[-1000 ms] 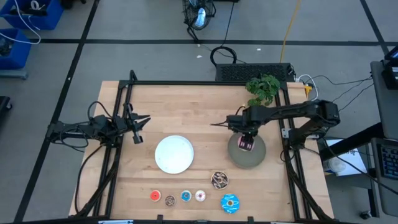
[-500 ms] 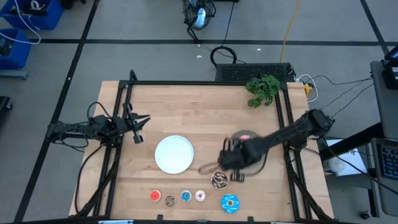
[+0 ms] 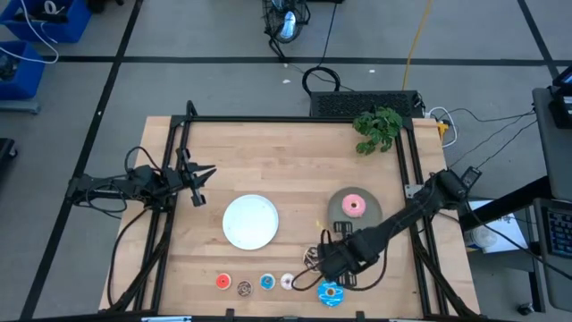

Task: Pick & Place donuts
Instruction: Put the big black donut on the gray plate

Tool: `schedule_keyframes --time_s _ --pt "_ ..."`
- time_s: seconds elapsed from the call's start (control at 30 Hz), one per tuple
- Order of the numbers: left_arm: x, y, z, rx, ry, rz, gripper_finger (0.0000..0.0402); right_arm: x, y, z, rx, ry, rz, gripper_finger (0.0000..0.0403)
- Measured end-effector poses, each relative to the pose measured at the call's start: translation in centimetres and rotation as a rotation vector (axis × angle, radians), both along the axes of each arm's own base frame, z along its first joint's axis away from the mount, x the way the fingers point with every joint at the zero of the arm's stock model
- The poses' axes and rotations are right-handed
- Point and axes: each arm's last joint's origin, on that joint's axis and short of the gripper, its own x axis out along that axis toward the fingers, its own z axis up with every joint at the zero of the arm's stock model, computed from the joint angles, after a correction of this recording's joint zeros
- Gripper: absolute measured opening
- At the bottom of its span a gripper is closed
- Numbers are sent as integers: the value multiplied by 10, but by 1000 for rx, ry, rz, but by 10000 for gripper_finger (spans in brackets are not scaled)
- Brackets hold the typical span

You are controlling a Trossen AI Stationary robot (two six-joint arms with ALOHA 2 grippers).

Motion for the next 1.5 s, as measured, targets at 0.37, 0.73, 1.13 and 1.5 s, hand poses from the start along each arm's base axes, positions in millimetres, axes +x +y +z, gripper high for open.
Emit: schedule_keyframes --time_s 0.37,0.73,1.13,1.5 --pt "0 0 0 0 0 0 47 15 4 3 87 -132 16 1" --pt "0 0 0 -1 0 -1 47 40 2 55 54 -372 39 0" --pt "0 0 0 -3 3 -1 47 72 -30 34 -4 -231 79 0" --pt "0 0 -1 0 10 -1 47 78 -26 27 15 -242 151 138"
